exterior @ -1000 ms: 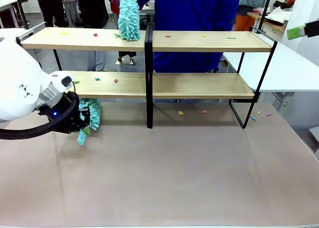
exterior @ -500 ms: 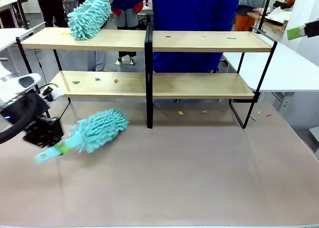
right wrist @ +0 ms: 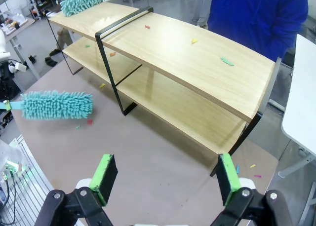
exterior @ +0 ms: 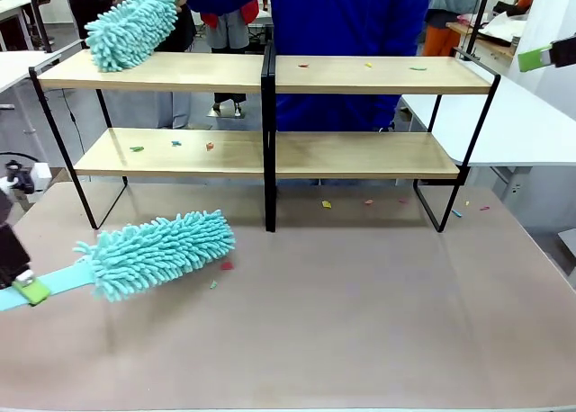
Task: Clean the shelves.
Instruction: Clean a randomly selected level of the Shelf with the Duster.
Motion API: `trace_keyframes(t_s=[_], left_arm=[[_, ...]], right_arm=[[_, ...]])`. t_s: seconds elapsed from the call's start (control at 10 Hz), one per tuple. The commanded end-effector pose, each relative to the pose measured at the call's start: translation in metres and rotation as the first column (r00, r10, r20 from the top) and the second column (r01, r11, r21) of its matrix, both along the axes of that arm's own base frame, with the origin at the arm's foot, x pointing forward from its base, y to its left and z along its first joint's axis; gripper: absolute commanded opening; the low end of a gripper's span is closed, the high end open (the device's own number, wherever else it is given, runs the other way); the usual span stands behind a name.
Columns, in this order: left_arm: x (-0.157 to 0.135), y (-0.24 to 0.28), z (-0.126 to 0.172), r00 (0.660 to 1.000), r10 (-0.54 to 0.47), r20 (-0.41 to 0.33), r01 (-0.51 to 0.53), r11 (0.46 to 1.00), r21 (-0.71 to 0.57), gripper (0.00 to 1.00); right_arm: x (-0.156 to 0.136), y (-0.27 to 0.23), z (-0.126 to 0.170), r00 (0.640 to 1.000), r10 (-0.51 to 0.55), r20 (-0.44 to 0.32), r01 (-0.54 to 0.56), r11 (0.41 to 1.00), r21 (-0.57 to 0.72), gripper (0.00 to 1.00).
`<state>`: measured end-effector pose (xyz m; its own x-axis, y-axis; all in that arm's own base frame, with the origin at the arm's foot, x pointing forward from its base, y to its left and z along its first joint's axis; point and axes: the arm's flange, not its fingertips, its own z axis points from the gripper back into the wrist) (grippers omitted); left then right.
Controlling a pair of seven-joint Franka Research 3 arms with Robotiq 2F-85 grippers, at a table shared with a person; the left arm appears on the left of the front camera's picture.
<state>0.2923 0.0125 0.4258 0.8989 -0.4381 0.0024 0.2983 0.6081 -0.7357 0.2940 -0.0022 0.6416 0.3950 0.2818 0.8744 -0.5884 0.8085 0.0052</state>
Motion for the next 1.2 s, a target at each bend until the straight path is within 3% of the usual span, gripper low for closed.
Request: trace_keyframes(t_s=[0.0, 0.4, 0.8, 1.0, 1.1], left_arm=[[-0.021, 0.034, 0.012, 0.997, -0.011, 0.08, 0.02, 0.993, -0.113, 0.13], [-0.076, 0.109, 0.031, 0.953, 0.221, 0.21, -0.175, 0.96, -0.216, 0.13], [-0.15, 0.154, 0.027, 0.823, 0.467, 0.324, -0.394, 0.879, -0.268, 0.13], [-0.164, 0.166, 0.023, 0.774, 0.53, 0.346, -0.46, 0.847, -0.267, 0.13], [-0.16, 0.166, 0.02, 0.766, 0.549, 0.334, -0.474, 0.834, -0.284, 0.13]], right_arm=[[0.0, 0.0, -0.001, 1.0, 0.008, 0.003, -0.008, 1.0, 0.0, 1.0], [0.0, 0.0, -0.001, 1.0, 0.008, 0.003, -0.008, 1.0, 0.0, 1.0], [0.0, 0.0, -0.001, 1.0, 0.008, 0.003, -0.008, 1.0, 0.0, 1.0], [0.0, 0.0, -0.001, 1.0, 0.008, 0.003, -0.008, 1.0, 0.0, 1.0], [0.0, 0.0, -0.001, 1.0, 0.008, 0.003, -0.008, 1.0, 0.0, 1.0]])
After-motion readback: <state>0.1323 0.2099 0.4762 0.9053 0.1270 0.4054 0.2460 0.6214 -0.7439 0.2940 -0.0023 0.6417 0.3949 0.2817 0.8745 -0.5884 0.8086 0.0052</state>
